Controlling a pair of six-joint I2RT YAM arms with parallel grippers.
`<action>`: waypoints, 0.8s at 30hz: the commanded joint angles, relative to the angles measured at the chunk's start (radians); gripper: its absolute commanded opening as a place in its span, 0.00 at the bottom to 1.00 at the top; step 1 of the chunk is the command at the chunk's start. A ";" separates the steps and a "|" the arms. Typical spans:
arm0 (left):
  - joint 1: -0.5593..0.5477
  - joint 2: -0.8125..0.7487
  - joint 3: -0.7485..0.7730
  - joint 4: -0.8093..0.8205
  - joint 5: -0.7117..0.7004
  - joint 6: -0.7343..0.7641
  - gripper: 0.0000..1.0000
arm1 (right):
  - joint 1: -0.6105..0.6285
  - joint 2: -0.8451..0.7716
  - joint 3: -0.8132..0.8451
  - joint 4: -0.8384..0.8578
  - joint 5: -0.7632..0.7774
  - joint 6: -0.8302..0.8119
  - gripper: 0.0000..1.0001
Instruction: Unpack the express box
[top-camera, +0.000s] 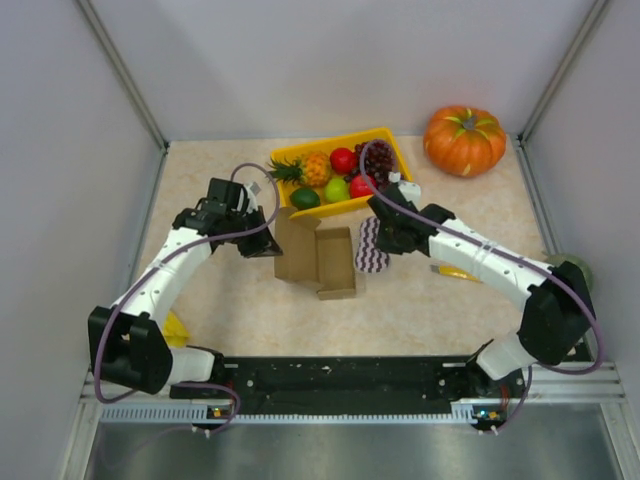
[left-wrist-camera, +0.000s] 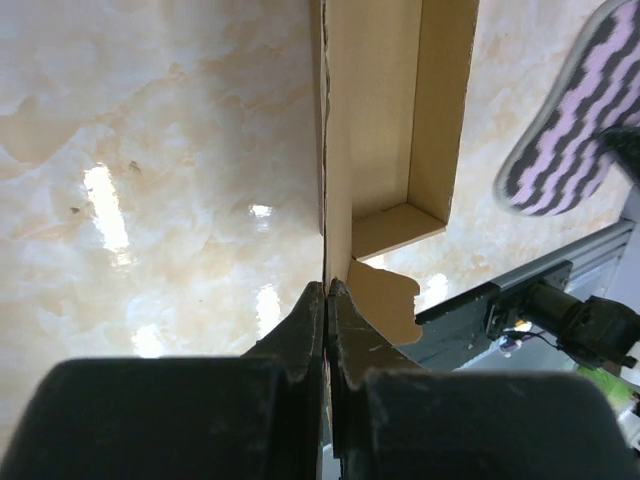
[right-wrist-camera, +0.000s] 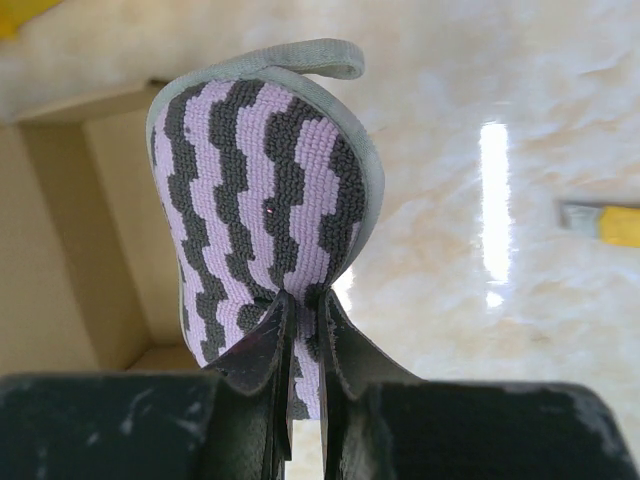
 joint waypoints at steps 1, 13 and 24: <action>-0.003 0.003 0.076 -0.056 -0.068 0.068 0.03 | -0.090 -0.037 -0.032 0.007 0.047 -0.042 0.00; -0.001 0.038 0.102 -0.074 -0.014 0.096 0.37 | -0.231 0.159 -0.150 0.165 -0.027 -0.138 0.00; -0.003 -0.036 0.145 -0.022 0.033 0.082 0.76 | -0.231 0.040 -0.194 0.113 0.007 -0.072 0.61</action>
